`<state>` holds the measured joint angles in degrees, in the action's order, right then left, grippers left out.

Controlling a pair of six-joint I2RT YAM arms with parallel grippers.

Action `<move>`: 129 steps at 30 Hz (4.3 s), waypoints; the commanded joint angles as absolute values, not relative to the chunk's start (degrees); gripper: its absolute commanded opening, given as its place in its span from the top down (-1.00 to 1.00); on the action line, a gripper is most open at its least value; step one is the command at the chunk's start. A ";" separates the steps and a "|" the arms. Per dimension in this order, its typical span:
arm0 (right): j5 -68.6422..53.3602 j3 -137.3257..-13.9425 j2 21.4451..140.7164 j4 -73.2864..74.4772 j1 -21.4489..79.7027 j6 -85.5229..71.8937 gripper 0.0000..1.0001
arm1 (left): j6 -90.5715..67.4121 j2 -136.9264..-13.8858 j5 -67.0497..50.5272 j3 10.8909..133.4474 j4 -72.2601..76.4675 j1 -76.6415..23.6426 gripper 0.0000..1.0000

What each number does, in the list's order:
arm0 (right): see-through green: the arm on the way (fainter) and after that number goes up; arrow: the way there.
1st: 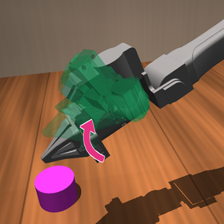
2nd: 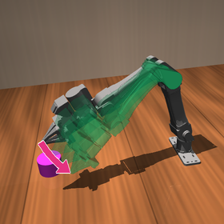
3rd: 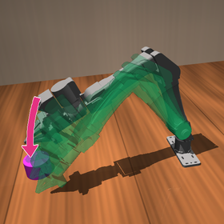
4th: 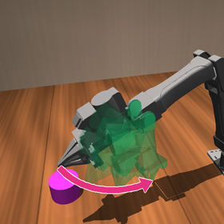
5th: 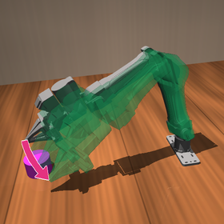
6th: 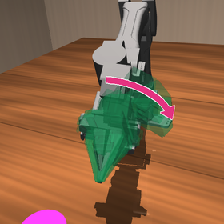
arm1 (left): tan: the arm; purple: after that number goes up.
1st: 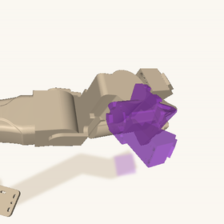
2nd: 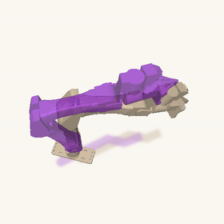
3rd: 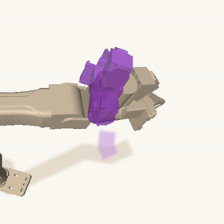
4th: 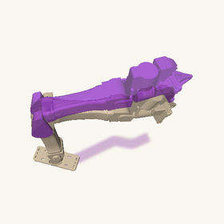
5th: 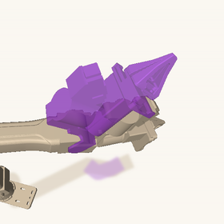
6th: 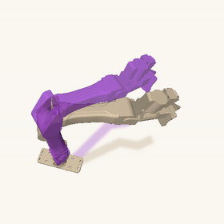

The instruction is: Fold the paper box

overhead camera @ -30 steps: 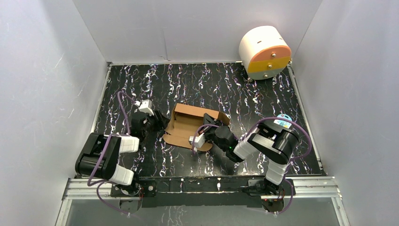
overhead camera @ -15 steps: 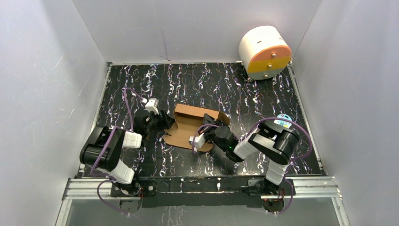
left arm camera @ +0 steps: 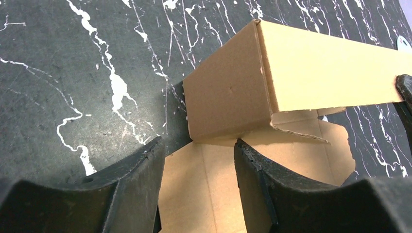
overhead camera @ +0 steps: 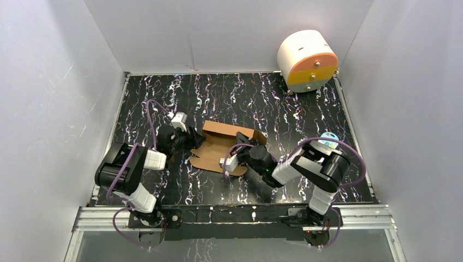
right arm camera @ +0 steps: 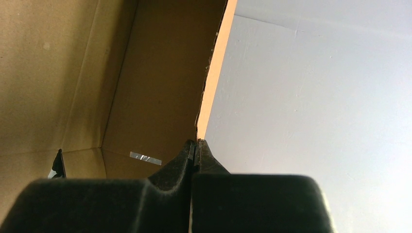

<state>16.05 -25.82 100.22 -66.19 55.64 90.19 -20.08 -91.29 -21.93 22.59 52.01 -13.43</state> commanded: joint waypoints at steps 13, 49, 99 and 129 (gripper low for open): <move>12.54 -27.59 97.01 -57.55 56.43 86.70 1.00 | -17.39 -93.72 -13.63 24.83 61.87 -16.38 0.00; 8.11 -31.49 94.75 -44.18 56.42 80.58 1.00 | -25.45 -104.68 13.82 28.94 78.17 -24.92 0.31; 7.98 -34.01 92.11 -46.85 55.62 76.03 0.27 | -26.62 -100.92 39.01 20.72 83.15 -32.92 0.30; 17.14 -32.43 60.72 -19.73 49.57 14.93 -0.52 | -39.63 -49.63 15.63 27.71 0.40 -32.96 -0.37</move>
